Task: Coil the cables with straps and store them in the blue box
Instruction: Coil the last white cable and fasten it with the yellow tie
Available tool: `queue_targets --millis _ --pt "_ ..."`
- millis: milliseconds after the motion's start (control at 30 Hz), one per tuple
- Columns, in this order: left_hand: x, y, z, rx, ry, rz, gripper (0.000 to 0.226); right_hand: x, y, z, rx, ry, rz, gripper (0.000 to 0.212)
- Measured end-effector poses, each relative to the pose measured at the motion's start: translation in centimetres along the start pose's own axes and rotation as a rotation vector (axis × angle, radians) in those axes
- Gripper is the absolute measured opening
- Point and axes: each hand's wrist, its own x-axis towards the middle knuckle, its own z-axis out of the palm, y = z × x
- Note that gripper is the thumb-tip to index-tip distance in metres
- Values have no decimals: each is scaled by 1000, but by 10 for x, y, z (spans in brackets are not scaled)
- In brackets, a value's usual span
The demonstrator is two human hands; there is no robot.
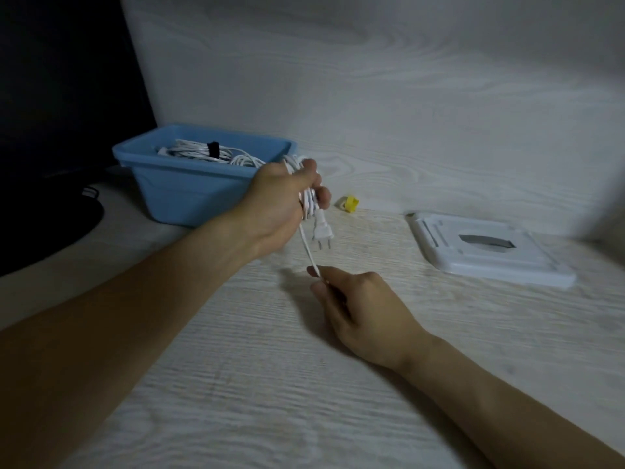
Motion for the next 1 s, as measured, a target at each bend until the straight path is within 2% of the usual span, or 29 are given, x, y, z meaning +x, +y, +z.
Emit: queue_targets --millis 100,233,333,400,467,533,633,700,833,1000 --pt "-5 -10 -4 568 -38 137 24 1 -7 0 -14 64 -46 23" --pt "-13 -15 -6 871 -266 120 21 0 -7 -8 21 235 -47 17" --pt "-17 -15 -4 887 -434 -43 31 -1 -4 -15 78 377 -25 12" --pt "-21 -10 -3 823 -577 -187 52 -1 -2 -18 120 444 -36 6" --pt "-26 -3 -1 820 -692 -301 68 0 2 -19 125 516 -7 16" --pt "-30 1 -1 809 -747 -402 74 1 7 -20 209 551 70 29" --pt "-28 2 -4 779 -721 -433 66 4 14 -20 371 499 139 32" --pt "-22 -1 -8 707 -648 -402 57 5 18 -20 352 466 144 29" --pt "-15 -7 -12 518 -466 -397 55 6 22 -18 283 445 115 16" --pt "-11 -32 -14 212 -253 -474 54 6 26 -8 263 341 185 31"
